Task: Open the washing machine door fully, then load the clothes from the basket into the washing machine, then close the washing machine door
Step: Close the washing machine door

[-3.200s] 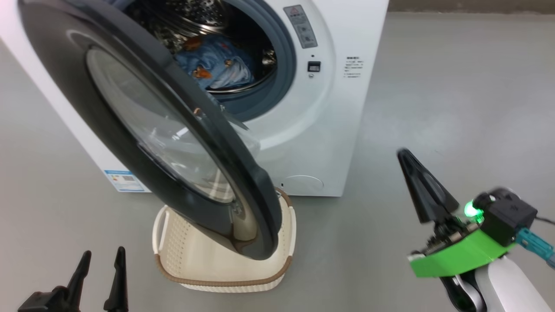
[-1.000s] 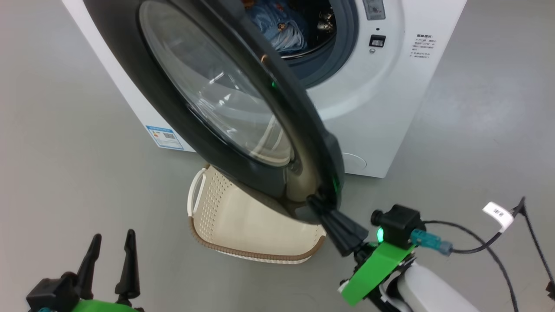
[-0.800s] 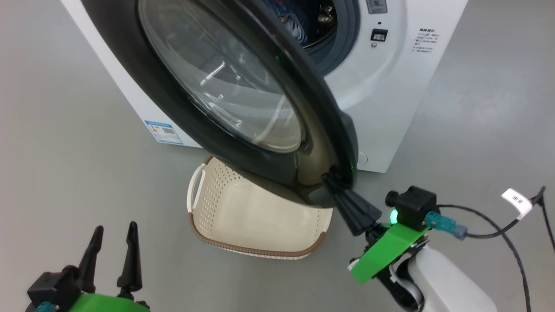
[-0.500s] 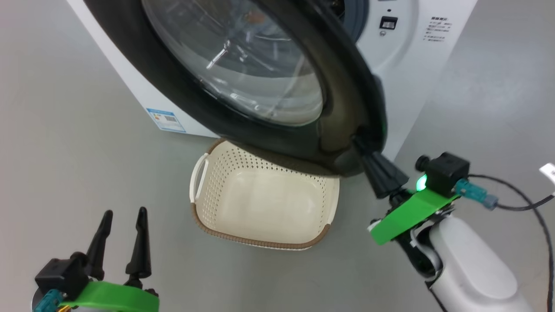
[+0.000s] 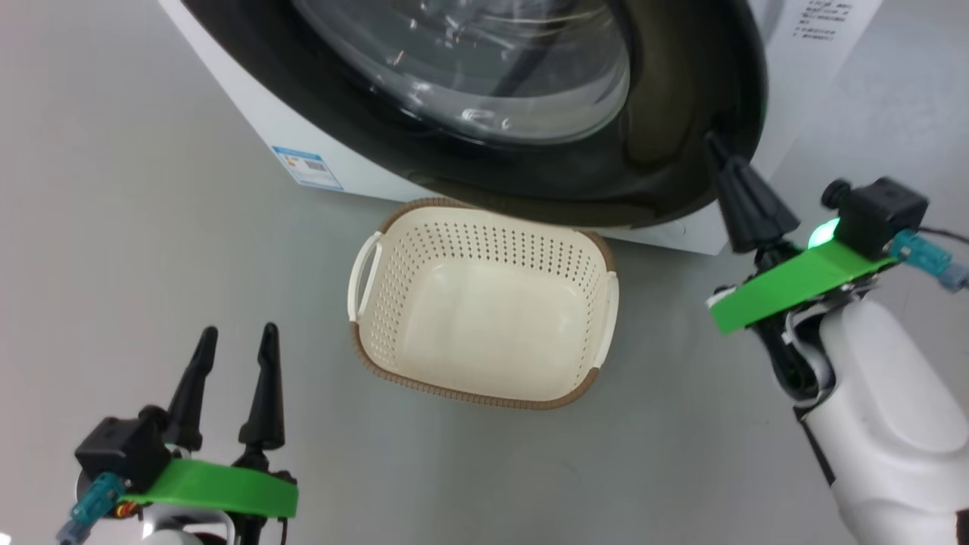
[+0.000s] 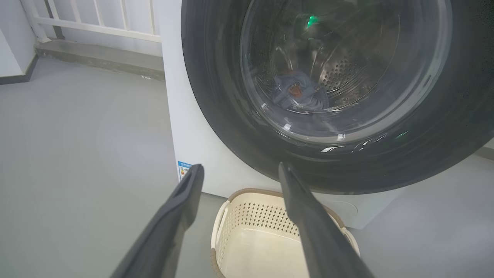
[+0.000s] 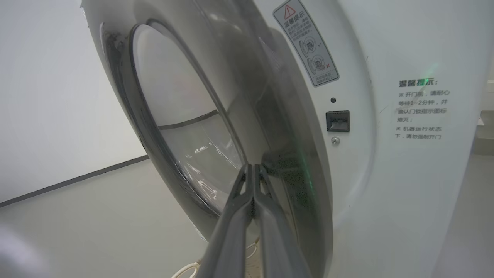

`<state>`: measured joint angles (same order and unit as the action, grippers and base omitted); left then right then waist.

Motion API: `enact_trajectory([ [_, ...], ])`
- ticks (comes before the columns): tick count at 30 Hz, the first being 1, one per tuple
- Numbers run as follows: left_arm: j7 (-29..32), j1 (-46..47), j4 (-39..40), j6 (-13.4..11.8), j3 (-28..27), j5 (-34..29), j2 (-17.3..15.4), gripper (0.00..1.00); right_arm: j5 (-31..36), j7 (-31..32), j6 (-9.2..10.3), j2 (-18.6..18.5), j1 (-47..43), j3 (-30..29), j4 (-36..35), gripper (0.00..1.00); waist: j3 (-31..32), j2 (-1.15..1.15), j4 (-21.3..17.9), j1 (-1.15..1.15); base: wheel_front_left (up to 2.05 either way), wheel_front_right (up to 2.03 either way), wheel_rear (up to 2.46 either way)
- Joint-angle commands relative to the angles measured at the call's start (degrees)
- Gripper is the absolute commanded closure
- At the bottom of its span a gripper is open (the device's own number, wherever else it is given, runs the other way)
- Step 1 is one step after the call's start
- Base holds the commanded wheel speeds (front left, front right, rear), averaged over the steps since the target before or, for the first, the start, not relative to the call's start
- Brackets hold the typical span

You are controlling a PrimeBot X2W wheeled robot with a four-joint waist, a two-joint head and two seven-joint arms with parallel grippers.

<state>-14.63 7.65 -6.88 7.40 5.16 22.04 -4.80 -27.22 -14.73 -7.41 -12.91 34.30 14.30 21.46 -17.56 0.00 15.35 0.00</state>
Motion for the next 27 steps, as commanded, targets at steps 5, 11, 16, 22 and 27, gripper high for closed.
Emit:
enact_trajectory([
  [5,-0.4,3.4,2.3,0.1,-1.1,0.5,-0.6,0.00,0.7,-0.3,-0.08,-0.6,5.0,-2.1,-0.1,1.00,-3.1,0.00,1.3,0.00,0.00,0.00,0.00],
  [11,-0.4,4.8,2.8,0.1,-0.5,0.6,-0.3,0.00,1.3,-0.3,-0.08,-1.1,8.3,-4.6,0.9,1.00,-4.7,0.00,2.0,0.00,0.00,0.00,0.00],
  [16,-0.4,5.5,3.1,0.1,-0.3,0.8,-0.2,0.00,1.5,-0.3,-0.08,-1.2,10.6,-6.1,1.3,1.00,-6.1,0.00,2.4,0.00,0.00,0.00,0.00],
  [22,-0.4,6.7,3.1,0.1,0.1,1.0,-0.2,0.00,2.2,-0.3,-0.08,-1.2,12.7,-7.7,1.6,1.00,-7.3,0.00,2.8,0.00,0.00,0.00,0.00],
  [27,-0.4,7.3,3.0,0.1,0.2,1.0,-0.3,0.00,2.7,-0.3,-0.08,-0.8,13.2,-8.1,1.7,1.00,-7.6,0.00,2.7,0.00,0.00,0.00,0.00],
])
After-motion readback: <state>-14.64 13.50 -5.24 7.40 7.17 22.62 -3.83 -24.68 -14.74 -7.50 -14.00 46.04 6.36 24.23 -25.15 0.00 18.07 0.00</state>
